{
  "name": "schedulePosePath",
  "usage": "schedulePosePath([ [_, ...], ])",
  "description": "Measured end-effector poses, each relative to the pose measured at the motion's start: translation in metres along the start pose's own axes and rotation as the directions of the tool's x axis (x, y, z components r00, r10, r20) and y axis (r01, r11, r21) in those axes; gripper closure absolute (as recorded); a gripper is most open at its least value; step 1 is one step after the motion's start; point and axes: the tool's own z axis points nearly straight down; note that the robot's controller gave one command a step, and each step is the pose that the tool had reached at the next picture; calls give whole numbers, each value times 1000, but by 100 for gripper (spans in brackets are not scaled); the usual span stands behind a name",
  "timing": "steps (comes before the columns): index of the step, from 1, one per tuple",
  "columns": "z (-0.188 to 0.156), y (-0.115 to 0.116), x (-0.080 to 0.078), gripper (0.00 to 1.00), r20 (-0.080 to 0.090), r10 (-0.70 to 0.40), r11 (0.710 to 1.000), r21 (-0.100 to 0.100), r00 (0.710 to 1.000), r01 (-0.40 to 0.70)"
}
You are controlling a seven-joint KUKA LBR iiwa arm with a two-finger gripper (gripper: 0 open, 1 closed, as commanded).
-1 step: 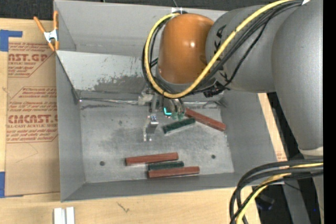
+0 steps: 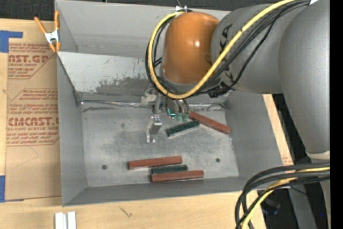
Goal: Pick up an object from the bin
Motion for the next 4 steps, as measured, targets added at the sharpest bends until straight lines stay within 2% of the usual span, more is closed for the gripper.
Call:
schedulePosePath([
  [1, 0, 0, 1, 0, 1, -2, 1000, 0, 1000, 2],
  [2, 7, -31, 5, 0, -1, -171, 985, 0, 985, 171],
  [3, 43, -32, 44, 0, 4, -180, 984, 1, 984, 180],
  [4, 86, 8, 66, 100, 20, -155, 988, -2, 988, 155],
])
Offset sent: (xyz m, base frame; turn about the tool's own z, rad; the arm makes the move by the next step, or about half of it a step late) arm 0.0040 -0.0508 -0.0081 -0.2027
